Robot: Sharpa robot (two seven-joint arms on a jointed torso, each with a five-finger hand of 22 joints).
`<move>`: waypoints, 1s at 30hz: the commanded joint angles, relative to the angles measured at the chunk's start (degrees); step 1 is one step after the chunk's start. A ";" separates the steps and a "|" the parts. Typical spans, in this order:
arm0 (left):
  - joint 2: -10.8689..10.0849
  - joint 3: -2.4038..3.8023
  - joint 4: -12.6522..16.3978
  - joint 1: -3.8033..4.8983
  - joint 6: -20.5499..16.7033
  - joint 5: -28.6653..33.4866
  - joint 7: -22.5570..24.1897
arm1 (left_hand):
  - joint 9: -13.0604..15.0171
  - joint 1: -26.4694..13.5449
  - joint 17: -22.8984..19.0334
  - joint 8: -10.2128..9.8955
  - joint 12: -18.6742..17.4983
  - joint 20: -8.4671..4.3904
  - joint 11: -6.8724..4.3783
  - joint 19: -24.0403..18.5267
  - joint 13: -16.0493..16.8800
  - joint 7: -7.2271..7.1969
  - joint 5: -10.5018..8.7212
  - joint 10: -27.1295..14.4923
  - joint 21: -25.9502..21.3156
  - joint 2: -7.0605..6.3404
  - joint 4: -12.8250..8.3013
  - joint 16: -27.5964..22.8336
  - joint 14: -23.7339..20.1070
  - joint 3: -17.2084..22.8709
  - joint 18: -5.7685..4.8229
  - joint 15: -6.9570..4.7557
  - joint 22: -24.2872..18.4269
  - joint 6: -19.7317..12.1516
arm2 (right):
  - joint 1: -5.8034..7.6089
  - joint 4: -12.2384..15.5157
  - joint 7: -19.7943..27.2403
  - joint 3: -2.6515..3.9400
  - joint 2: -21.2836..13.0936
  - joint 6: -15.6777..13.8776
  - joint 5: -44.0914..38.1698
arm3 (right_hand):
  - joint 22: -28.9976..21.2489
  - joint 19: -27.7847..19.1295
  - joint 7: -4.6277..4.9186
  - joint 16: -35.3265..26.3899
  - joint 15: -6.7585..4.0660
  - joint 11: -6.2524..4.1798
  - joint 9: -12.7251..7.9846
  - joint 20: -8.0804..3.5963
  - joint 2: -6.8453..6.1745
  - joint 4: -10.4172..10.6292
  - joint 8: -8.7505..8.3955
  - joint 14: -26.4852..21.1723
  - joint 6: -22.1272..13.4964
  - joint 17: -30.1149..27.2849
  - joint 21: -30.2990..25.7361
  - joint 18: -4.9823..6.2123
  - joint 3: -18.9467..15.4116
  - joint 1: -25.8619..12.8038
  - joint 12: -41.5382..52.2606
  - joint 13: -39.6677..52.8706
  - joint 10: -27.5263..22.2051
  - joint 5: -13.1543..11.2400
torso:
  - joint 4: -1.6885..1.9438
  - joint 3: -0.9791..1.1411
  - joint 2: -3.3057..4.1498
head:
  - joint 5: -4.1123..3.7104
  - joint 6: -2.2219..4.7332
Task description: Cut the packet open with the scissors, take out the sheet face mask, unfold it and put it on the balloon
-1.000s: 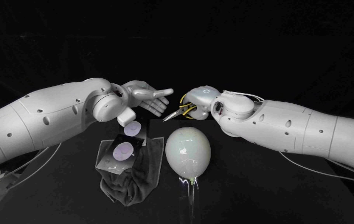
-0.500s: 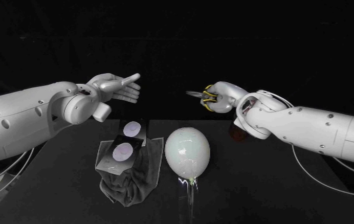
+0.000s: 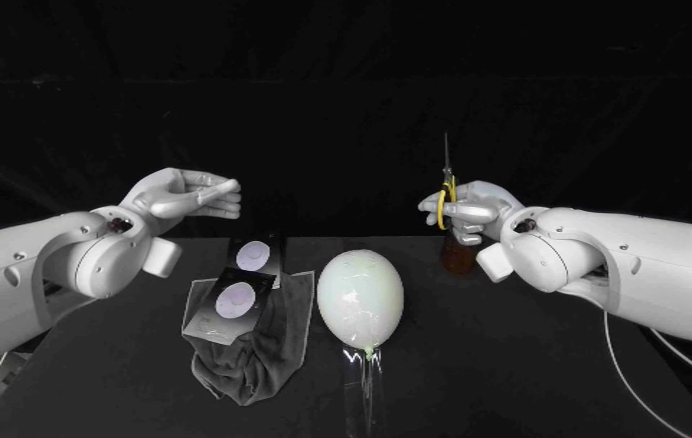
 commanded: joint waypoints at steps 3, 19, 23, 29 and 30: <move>-1.56 -0.29 2.09 -2.20 -0.57 -0.90 5.31 | -0.26 2.33 0.07 -0.48 -0.58 -0.07 -0.23 0.56 -0.10 -0.26 -0.06 0.71 0.11 0.47 -0.35 0.22 0.61 0.24 0.84 -0.10 -0.08 0.78 | -2.15 2.72 3.06 -0.05 -2.07 0.30 13.72 | 0.56 -0.03 -0.42 -0.02 0.28 -5.39 5.74 0.07 1.07 1.21 -0.32 2.28 0.26 0.52 -0.12 0.43 -1.27 -1.37 10.96 12.12 22.55 0.14 | 0.00 0.17 -0.52 | -0.85 -0.58; -4.81 -0.98 2.63 -6.74 -1.20 -10.29 7.93 | -1.94 4.91 -0.79 -3.58 -1.81 1.05 0.76 -3.23 -0.13 -1.45 -0.06 -0.38 -2.59 -0.70 0.84 -2.83 -3.17 -0.43 0.22 1.30 -1.53 -2.53 | -6.20 8.44 6.38 -0.15 -5.85 -6.68 18.73 | 1.27 -0.01 -1.46 6.43 -0.20 -5.95 8.33 -0.37 -2.29 -2.53 0.65 5.96 1.86 21.21 -0.15 0.36 -5.33 -0.36 55.67 63.54 27.46 0.43 | 0.02 0.13 -0.48 | -1.85 -2.33; -4.88 -1.03 2.50 -7.53 -1.56 -10.59 7.93 | -1.99 5.05 -0.80 -3.56 -1.77 1.08 0.58 -3.43 -0.12 -0.99 -0.06 -0.26 -2.74 -0.66 1.03 -2.93 -3.17 -0.46 0.22 1.24 -1.62 -2.26 | -6.77 8.71 5.94 -0.17 -6.30 -8.02 17.98 | 0.84 -0.72 -2.32 6.43 -0.17 -6.51 10.89 -0.28 -4.21 -3.89 4.06 5.96 4.49 21.21 -0.87 0.60 -6.26 -1.79 55.67 63.54 27.46 0.43 | 0.08 0.05 -0.50 | -2.06 -2.45; -4.79 -1.06 2.21 -8.05 -2.11 -10.57 7.84 | -2.04 5.38 -0.79 -3.54 -1.73 1.10 0.41 -3.52 -0.10 -0.54 -0.05 -0.07 -2.83 -0.47 1.15 -2.99 -3.07 -0.39 0.25 1.12 -1.68 -1.95 | -7.45 9.83 4.18 -0.20 -6.84 -7.46 16.31 | 3.89 1.46 -5.32 6.43 -2.21 -8.68 21.75 -2.12 -2.82 2.19 14.88 5.96 6.19 21.21 1.83 -0.09 -11.59 -7.91 55.67 63.54 27.46 0.20 | -0.01 0.09 -0.42 | -2.10 -2.83; -4.76 -1.06 2.15 -8.09 -2.19 -10.52 7.81 | -2.04 5.38 -0.79 -3.54 -1.73 1.10 0.41 -3.52 -0.10 -0.54 -0.05 -0.07 -2.83 -0.47 1.15 -2.99 -3.07 -0.39 0.25 1.12 -1.68 -1.95 | -7.52 10.06 3.87 -0.20 -6.88 -7.25 16.06 | 4.25 1.71 -5.18 6.43 -2.31 -8.93 22.54 -2.18 -1.71 2.93 15.58 5.96 6.27 21.21 2.15 -0.22 -11.52 -8.18 55.67 63.54 27.46 0.21 | -0.01 0.09 -0.42 | -2.15 -2.85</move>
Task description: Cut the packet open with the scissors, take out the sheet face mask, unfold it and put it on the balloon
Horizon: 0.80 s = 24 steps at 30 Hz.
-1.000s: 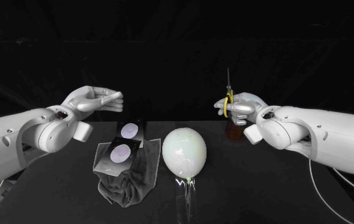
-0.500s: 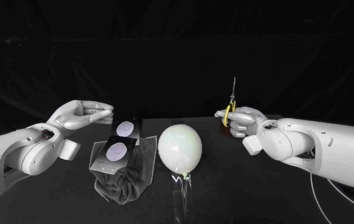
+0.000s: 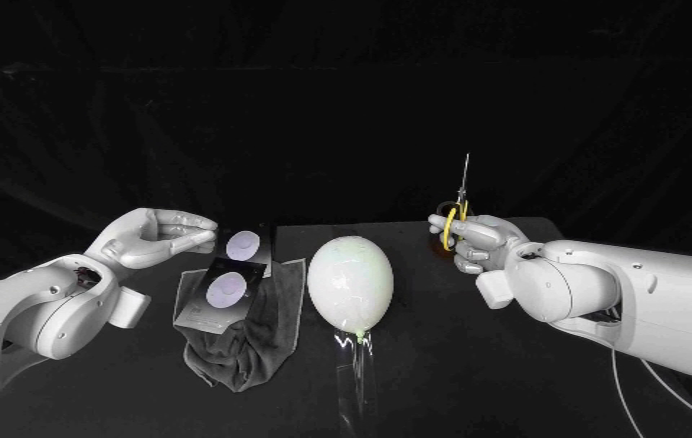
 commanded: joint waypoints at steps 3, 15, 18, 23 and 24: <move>0.21 0.06 -0.20 -0.12 -1.10 -0.74 1.10 | -0.10 0.88 -0.01 -0.17 -0.19 -0.12 -0.33 -0.40 0.03 0.57 -0.05 0.37 -0.40 0.37 0.42 -0.26 -0.13 0.20 0.35 -0.12 -0.07 0.30 | -0.30 1.31 -1.13 0.02 -0.14 0.49 -1.89 | 5.44 1.45 -4.27 0.20 -1.34 -8.21 5.21 -0.82 3.86 3.86 4.10 5.77 4.08 14.90 1.67 -0.16 -0.66 -2.45 41.41 25.35 26.43 -0.28 | -0.10 0.05 0.01 | -0.24 -0.31; 0.78 0.05 -0.88 -0.27 -1.21 -0.05 0.68 | -0.16 1.28 0.02 -0.13 -0.15 -0.14 -0.42 -0.24 0.04 0.77 -0.05 0.72 -0.35 0.75 0.54 -0.27 0.08 0.37 0.43 -0.21 -0.06 0.70 | -0.62 1.99 1.91 0.02 0.12 -1.19 0.19 | -5.63 -9.00 -3.71 -1.45 -0.83 -7.66 12.54 -0.64 2.10 2.24 7.04 3.94 -1.40 9.16 -10.55 2.88 -3.44 1.49 41.41 25.35 26.43 -0.34 | -0.01 0.05 -0.07 | -0.86 -0.44; 0.88 0.05 -1.02 -0.30 -1.16 0.09 0.53 | -0.17 1.34 0.03 -0.12 -0.14 -0.14 -0.43 -0.21 0.04 0.79 -0.05 0.77 -0.34 0.80 0.55 -0.27 0.10 0.39 0.44 -0.22 -0.06 0.75 | -0.64 1.74 2.32 0.02 0.26 -2.66 0.38 | -5.61 -9.06 -3.64 -1.55 -0.70 -7.56 13.96 -0.44 2.16 2.02 8.02 3.89 -1.39 9.07 -10.76 2.89 -3.68 2.50 41.41 25.35 26.43 -0.31 | -0.02 0.08 -0.04 | -0.77 -0.50; 1.02 0.05 -1.23 -0.42 -1.12 0.10 0.32 | -0.19 1.45 0.03 -0.12 -0.13 -0.14 -0.44 -0.18 0.04 0.82 -0.05 0.86 -0.33 0.87 0.56 -0.27 0.14 0.44 0.46 -0.24 -0.06 0.84 | -0.65 1.68 1.02 0.02 0.31 -2.92 -0.49 | 2.85 -1.07 -5.01 0.20 -1.76 -8.80 20.17 -1.12 6.05 5.89 18.52 5.77 7.68 14.90 -1.66 0.69 -4.72 0.23 41.41 25.35 26.43 -0.32 | -0.03 0.08 -0.07 | -0.69 -0.52; 1.04 0.05 -1.26 -0.44 -1.12 0.11 0.29 | -0.19 1.45 0.03 -0.12 -0.13 -0.14 -0.44 -0.18 0.04 0.82 -0.05 0.86 -0.33 0.87 0.56 -0.27 0.14 0.44 0.46 -0.24 -0.06 0.84 | -0.66 1.69 0.79 0.02 0.32 -2.75 -0.63 | 3.30 -0.66 -5.16 0.20 -1.88 -8.94 20.52 -1.23 6.36 6.25 18.94 5.77 8.08 14.90 -1.18 0.56 -4.88 0.10 41.41 25.35 26.43 -0.30 | -0.03 0.07 -0.08 | -0.69 -0.51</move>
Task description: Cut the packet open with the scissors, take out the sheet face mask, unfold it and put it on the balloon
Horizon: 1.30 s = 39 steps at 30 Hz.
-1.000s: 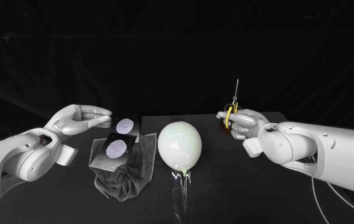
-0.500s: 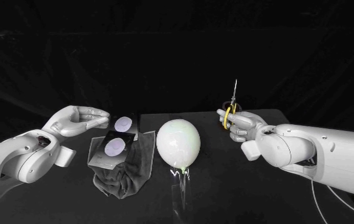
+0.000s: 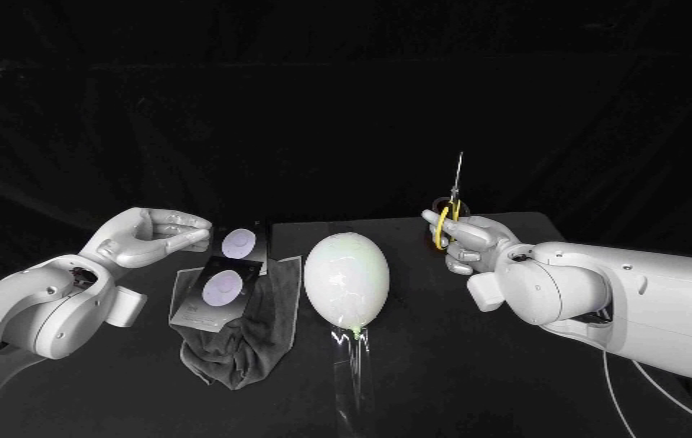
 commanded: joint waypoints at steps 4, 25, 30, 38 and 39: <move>0.40 0.05 -0.28 -0.19 -0.14 0.41 0.10 | -0.08 0.57 0.04 -0.12 -0.13 -0.14 0.08 -0.15 0.03 0.22 -0.05 0.39 -0.11 -0.03 0.26 -0.28 0.16 0.16 0.53 -0.24 -0.06 0.27 | -0.02 0.09 -0.22 0.04 0.09 0.39 -0.36 | 4.37 2.37 -2.59 0.28 -1.29 -6.24 6.17 -0.73 4.36 2.79 2.93 5.69 6.92 15.09 2.64 -1.73 -0.60 -2.28 41.36 14.97 24.92 -0.18 | -0.01 -0.05 -0.01 | 0.12 -0.14; 0.65 0.01 0.20 -4.00 -6.03 -26.82 1.53 | -1.48 0.60 -2.89 -2.58 -0.51 0.21 2.33 -15.18 -0.15 -0.09 -0.09 -9.94 -8.17 -5.54 0.57 -6.12 -10.80 -0.28 -5.27 3.27 -1.51 -2.83 | -0.14 -0.96 4.30 0.04 -0.40 2.30 3.37 | 1.18 -0.72 4.32 -1.81 3.30 -0.59 -21.22 3.40 -2.57 -11.62 -35.33 4.33 -1.49 9.26 -1.84 -0.62 9.26 9.98 28.81 4.51 21.07 0.27 | 0.27 -0.07 -0.51 | 10.43 -3.45; 0.91 0.01 0.37 -4.96 -7.92 -34.17 1.11 | -2.07 0.20 -6.49 -3.94 -0.61 0.22 0.20 -27.92 -0.21 -0.94 -0.01 -15.39 -13.07 -9.09 0.84 -8.98 -21.91 -1.65 -6.12 4.43 -2.52 -5.42 | -0.48 -1.00 4.27 0.03 -0.45 2.28 3.43 | 1.44 -0.47 4.24 -1.80 3.26 -0.62 -21.87 3.39 -2.68 -12.42 -35.95 4.40 -0.75 9.39 -1.65 -0.69 10.37 8.34 28.35 4.28 21.39 0.11 | 0.45 -0.12 -0.85 | 12.31 -4.49; 1.81 -0.01 -0.29 -6.53 -9.87 -45.48 -1.60 | -3.75 0.31 -9.90 -6.17 -1.18 -0.11 -2.49 -31.02 -0.78 -3.22 0.16 -29.53 -14.34 -12.54 1.21 -9.63 -33.14 -7.70 -5.71 2.44 -2.66 -12.11 | -0.98 -0.89 4.08 0.03 -0.59 2.36 3.43 | 1.65 -0.28 4.10 -1.77 3.17 -0.74 -22.10 3.33 -2.73 -12.75 -36.13 4.45 -0.22 9.51 -1.48 -0.74 10.74 7.45 28.40 4.40 21.62 0.00 | 0.65 -0.13 -1.08 | 14.67 -5.72; 1.97 -0.02 -0.47 -6.70 -9.96 -46.79 -2.04 | -3.80 0.31 -9.99 -6.23 -1.21 -0.13 -2.61 -31.11 -0.80 -3.32 0.17 -29.85 -14.37 -12.57 1.16 -9.65 -33.44 -7.84 -5.69 2.36 -2.67 -12.31 | -1.02 -0.88 4.04 0.03 -0.59 2.37 3.42 | 1.65 -0.28 4.10 -1.77 3.17 -0.74 -22.10 3.33 -2.73 -12.75 -36.13 4.45 -0.22 9.51 -1.48 -0.74 10.74 7.45 28.40 4.40 21.62 0.00 | 0.64 -0.13 -1.07 | 14.90 -5.86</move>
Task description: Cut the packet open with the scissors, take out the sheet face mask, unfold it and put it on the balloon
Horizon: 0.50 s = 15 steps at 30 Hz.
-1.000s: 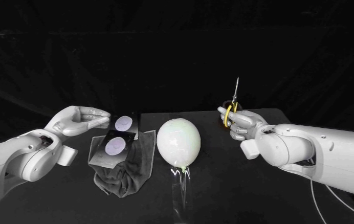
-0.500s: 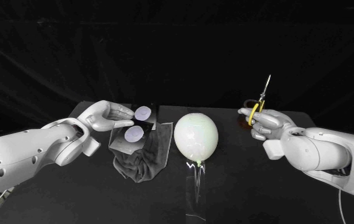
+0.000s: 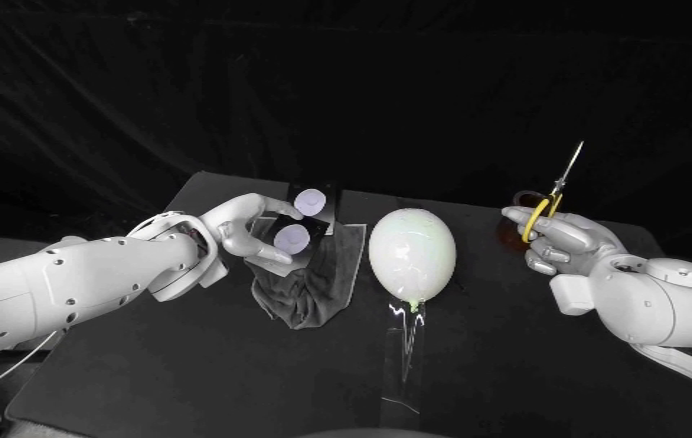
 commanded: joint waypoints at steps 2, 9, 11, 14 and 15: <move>0.62 0.02 -0.59 -0.48 -2.67 -11.51 -2.37 | -0.32 0.14 -0.73 -0.42 -0.43 -0.05 -0.92 -1.12 -0.15 -0.79 0.18 -2.62 -0.61 -0.63 0.02 -0.50 -2.45 -0.91 0.13 -0.69 -0.13 -1.28 | -0.16 0.15 0.91 0.04 -0.03 0.96 0.05 | 1.37 0.35 2.06 0.04 -0.19 -0.48 0.03 -0.27 -0.08 -0.15 -0.19 4.66 2.49 9.64 0.35 0.49 0.42 -0.66 26.05 4.65 21.94 0.01 | 0.02 0.01 -0.05 | 1.36 -0.62; 1.69 0.00 -2.41 -1.11 -2.78 -16.66 -4.63 | -0.20 1.13 -1.56 -0.29 -0.50 -0.72 -2.05 -2.23 -0.23 -1.66 0.21 -5.59 -1.01 -0.86 -0.01 -0.57 -5.25 -0.63 0.83 -2.22 -0.16 -1.16 | -0.30 0.29 0.67 0.04 -0.17 0.94 -0.18 | 1.50 0.47 2.03 0.10 -0.22 -0.51 -0.03 -0.29 -0.05 -0.21 -0.25 4.70 2.58 9.81 0.48 0.45 0.51 -0.89 26.25 4.83 22.04 0.00 | -0.04 0.02 0.03 | 2.34 -1.16; 1.93 0.00 -2.87 -1.15 -2.58 -17.49 -5.05 | -0.14 1.47 -1.70 -0.22 -0.53 -1.00 -2.29 -2.39 -0.26 -1.83 0.21 -6.22 -1.07 -0.84 -0.02 -0.59 -5.71 -0.24 1.06 -2.55 -0.15 -0.99 | -0.31 0.30 0.60 0.04 -0.18 0.92 -0.24 | 1.50 0.47 2.03 0.10 -0.22 -0.51 -0.03 -0.29 -0.05 -0.21 -0.25 4.70 2.58 9.81 0.48 0.45 0.51 -0.89 26.25 4.83 22.04 0.00 | -0.05 0.03 0.03 | 2.51 -1.23; 2.37 0.00 -3.79 -1.20 -2.23 -18.72 -5.53 | -0.16 1.71 -1.94 -0.22 -0.62 -1.21 -2.52 -2.56 -0.34 -2.00 0.21 -7.31 -1.12 -0.94 -0.01 -0.66 -6.50 -0.09 1.28 -2.91 -0.15 -1.10 | -0.33 0.32 0.52 0.04 -0.19 0.90 -0.35 | 1.51 0.48 2.02 0.10 -0.22 -0.51 -0.04 -0.30 -0.05 -0.23 -0.26 4.70 2.60 9.81 0.49 0.45 0.53 -0.93 26.16 4.76 22.03 0.00 | -0.08 0.05 -0.01 | 2.61 -1.43; 2.50 0.00 -4.08 -1.21 -2.18 -18.99 -5.60 | -0.13 1.74 -1.93 -0.20 -0.63 -1.23 -2.52 -2.57 -0.35 -2.01 0.22 -7.52 -1.12 -0.97 -0.01 -0.65 -6.49 -0.14 1.32 -2.98 -0.15 -1.02 | -0.33 0.33 0.51 0.04 -0.20 0.90 -0.37 | 1.51 0.48 2.02 0.10 -0.22 -0.51 -0.04 -0.30 -0.05 -0.23 -0.26 4.70 2.60 9.81 0.49 0.45 0.53 -0.93 26.16 4.76 22.03 0.00 | -0.07 0.06 -0.01 | 2.64 -1.46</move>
